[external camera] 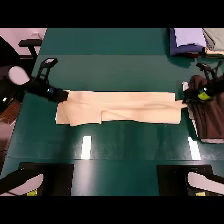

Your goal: Fold the shirts.

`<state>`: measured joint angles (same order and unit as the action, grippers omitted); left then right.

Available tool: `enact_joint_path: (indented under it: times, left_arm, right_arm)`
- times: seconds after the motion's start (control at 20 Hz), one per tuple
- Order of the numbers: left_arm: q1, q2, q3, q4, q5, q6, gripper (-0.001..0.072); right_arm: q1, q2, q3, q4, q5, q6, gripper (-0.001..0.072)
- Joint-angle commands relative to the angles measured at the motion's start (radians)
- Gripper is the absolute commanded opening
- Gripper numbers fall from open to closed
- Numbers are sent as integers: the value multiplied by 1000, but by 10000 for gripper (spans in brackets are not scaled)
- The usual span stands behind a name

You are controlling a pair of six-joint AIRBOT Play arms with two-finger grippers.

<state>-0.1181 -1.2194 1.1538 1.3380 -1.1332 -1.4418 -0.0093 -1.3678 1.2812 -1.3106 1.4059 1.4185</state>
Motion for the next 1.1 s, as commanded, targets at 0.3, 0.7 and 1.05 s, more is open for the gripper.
enact_joint_path:
  times: [0.3,0.7,1.05]
  left_arm:
    - [1,-196,101,20,211,0,589]
    - [0,-193,167,-58,26,3,27]
    - [-16,-203,163,-286,89,37,27]
  right_arm:
    - [-30,-318,300,248,-33,-50,396]
    - [-227,-241,60,317,17,-123,629]
    - [-236,-267,-142,403,-53,-195,626]
